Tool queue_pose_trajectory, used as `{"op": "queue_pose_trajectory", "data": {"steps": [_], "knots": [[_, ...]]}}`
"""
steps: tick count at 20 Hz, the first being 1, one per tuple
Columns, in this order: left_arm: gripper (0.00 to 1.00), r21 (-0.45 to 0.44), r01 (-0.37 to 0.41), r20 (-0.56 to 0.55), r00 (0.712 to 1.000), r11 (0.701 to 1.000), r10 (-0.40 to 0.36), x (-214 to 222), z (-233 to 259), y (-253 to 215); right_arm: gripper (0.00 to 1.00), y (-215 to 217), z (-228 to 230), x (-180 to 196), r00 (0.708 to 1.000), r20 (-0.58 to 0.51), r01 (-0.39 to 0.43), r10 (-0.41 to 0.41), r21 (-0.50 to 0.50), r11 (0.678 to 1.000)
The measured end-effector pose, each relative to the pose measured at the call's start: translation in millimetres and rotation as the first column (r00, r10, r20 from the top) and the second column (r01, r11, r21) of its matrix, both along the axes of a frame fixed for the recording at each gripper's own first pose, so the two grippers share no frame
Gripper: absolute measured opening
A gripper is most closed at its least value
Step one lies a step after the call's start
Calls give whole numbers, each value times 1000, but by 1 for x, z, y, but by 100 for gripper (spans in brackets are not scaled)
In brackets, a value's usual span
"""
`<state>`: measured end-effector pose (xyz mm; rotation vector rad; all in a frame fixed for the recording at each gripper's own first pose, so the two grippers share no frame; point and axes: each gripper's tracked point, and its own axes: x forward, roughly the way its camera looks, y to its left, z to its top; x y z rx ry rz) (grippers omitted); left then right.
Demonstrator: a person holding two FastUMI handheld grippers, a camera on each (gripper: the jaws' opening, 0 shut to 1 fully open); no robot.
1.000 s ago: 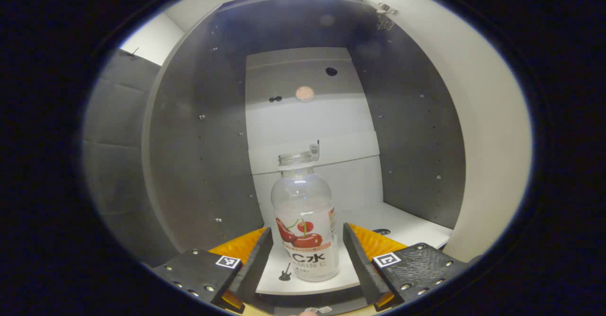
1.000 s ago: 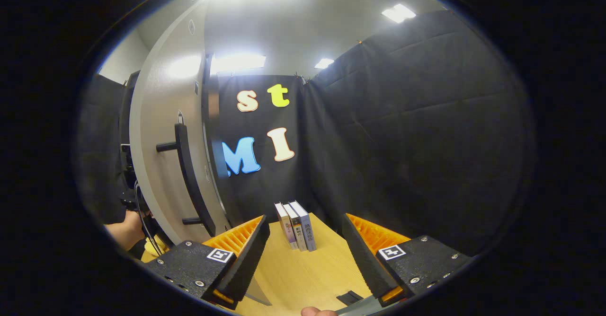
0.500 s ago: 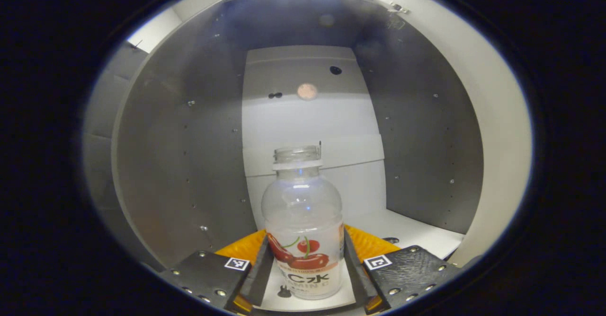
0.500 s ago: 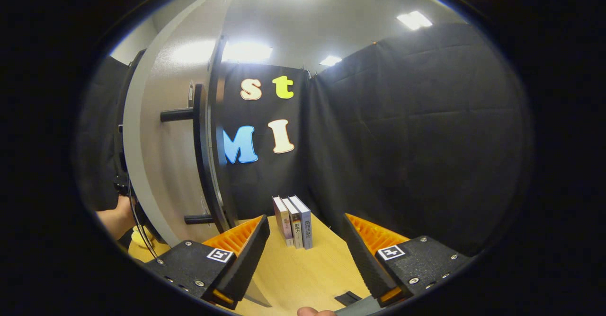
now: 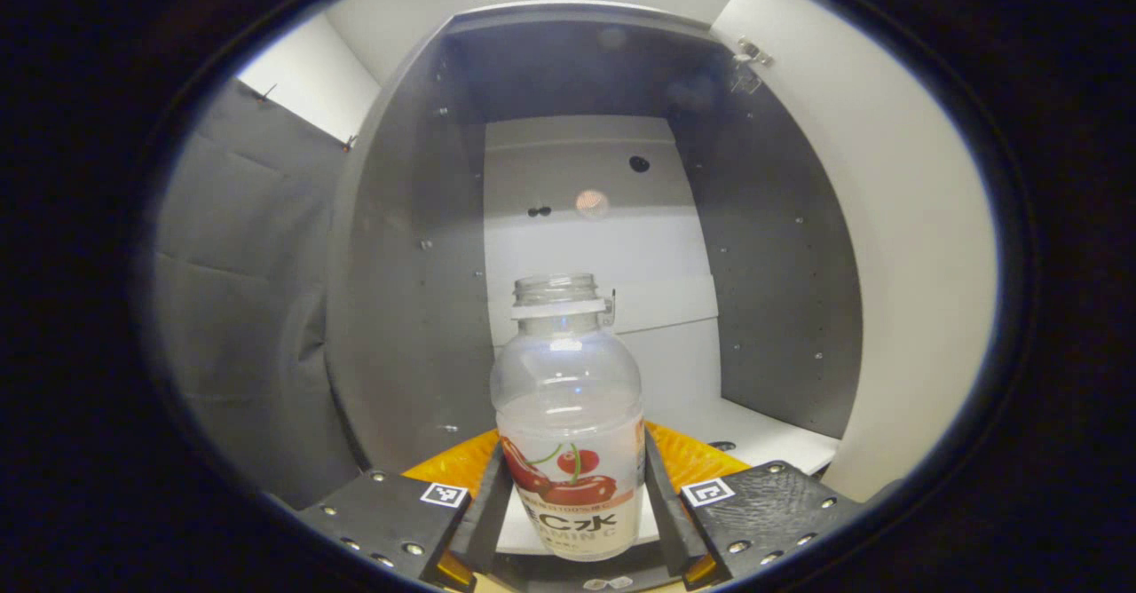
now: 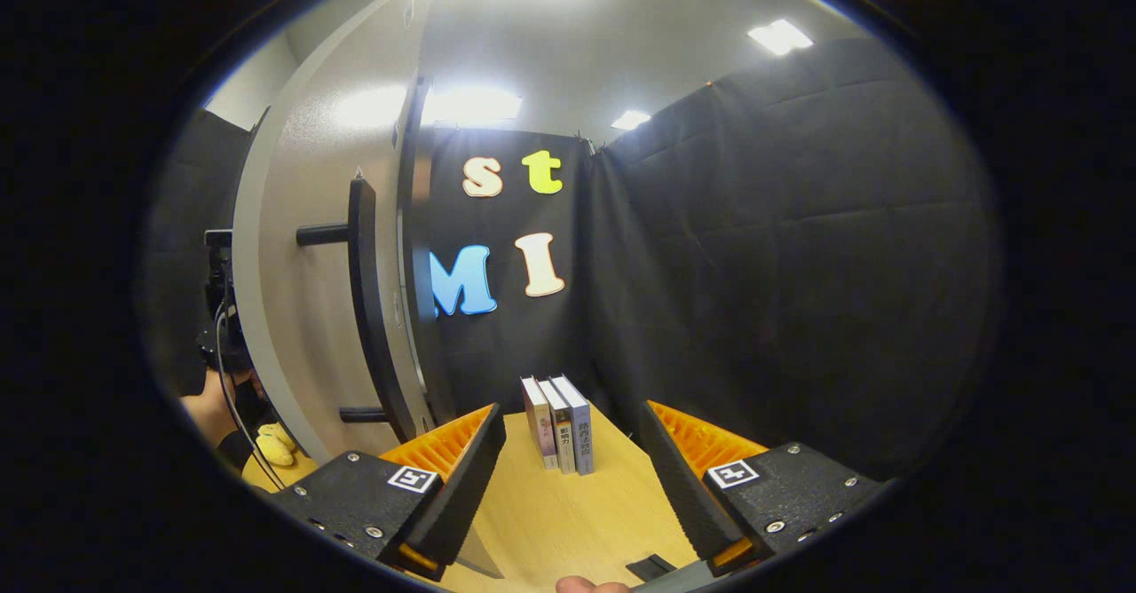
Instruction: Open the cabinet door with the right hand, grasp the bottle in the cabinet with the left hand and place it on the coaster, then close the cabinet door with the right hand.
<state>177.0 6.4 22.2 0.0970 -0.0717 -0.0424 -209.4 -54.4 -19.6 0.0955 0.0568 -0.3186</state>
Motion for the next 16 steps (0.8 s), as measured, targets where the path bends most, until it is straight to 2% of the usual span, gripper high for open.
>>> {"op": "queue_pose_trajectory", "data": {"steps": [5,10,12,13,14,16], "knots": [[77,-4,-65,16,998,998,65,-66,23,15,94,-5,-4,8,994,0,-112,112,38,993],[78,8,-147,30,989,989,147,-123,48,15,94,-10,-6,10,973,-5,-230,230,25,973],[72,15,-186,27,982,982,186,-147,53,15,94,-12,-10,10,963,-13,-270,270,18,963],[78,23,-204,27,979,979,203,-161,56,15,94,-12,-13,12,957,-18,-289,289,16,957],[77,31,-221,23,975,975,220,-146,56,21,91,-11,-16,12,951,-24,-309,309,18,951],[77,47,-250,12,968,967,249,-145,53,23,95,-7,-24,11,935,-37,-352,352,18,936]]}}
